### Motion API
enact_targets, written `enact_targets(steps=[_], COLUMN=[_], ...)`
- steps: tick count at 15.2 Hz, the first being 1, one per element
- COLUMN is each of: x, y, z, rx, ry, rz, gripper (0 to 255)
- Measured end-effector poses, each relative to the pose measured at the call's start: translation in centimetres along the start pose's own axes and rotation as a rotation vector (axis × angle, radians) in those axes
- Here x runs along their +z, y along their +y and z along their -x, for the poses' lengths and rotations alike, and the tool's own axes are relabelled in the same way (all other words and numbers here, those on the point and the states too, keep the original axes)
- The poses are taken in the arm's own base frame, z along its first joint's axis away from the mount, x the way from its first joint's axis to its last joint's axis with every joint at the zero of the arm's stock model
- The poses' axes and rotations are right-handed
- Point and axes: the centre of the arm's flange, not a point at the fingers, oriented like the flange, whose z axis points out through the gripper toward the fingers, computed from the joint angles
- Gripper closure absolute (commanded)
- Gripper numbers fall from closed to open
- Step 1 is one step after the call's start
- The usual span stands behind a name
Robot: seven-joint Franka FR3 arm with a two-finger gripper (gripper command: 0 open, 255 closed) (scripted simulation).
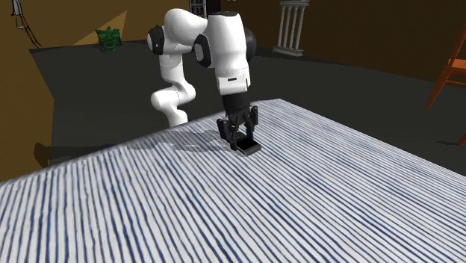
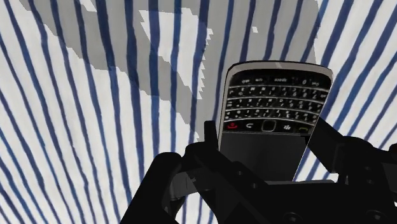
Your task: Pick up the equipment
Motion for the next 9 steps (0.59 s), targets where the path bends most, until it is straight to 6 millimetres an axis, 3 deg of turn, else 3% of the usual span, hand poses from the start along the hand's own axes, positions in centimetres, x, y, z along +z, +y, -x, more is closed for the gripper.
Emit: enact_targets(steps=[4, 9], x=[-0.5, -2.9], y=[0.0, 0.0], z=[-0.2, -0.6], rx=[0.001, 0.001], ry=[-0.002, -0.002], rz=[0.000, 0.000], gripper=[255, 255])
